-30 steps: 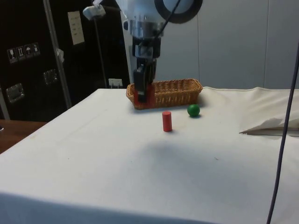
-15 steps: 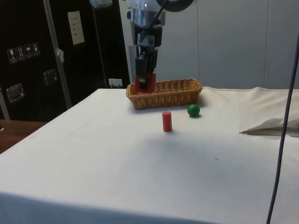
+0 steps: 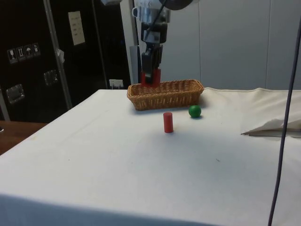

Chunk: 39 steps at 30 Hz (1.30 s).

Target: Pick up the object to the left of the cylinder and place it into the basket.

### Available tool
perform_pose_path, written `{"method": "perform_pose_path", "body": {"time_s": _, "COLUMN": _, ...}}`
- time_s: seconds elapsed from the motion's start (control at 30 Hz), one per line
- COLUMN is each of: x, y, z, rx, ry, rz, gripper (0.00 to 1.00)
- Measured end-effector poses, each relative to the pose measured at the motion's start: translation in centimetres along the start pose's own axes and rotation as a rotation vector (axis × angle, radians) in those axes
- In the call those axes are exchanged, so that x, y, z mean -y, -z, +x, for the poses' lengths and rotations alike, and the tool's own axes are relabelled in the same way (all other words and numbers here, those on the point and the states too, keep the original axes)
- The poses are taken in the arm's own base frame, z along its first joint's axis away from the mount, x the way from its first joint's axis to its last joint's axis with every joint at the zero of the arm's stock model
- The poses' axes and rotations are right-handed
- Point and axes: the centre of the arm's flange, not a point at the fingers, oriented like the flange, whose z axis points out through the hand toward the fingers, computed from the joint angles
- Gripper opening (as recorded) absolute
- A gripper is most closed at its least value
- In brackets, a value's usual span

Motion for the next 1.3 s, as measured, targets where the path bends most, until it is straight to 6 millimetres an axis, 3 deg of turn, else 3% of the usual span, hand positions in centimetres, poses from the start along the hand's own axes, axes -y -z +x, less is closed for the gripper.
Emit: {"method": "perform_pose_path", "body": {"time_s": 1.3, "x": -12.4, "y": -3.7, "z": -0.1, "rx": 0.073, "ry": -0.017, "rz": -0.119, "gripper": 0.0}}
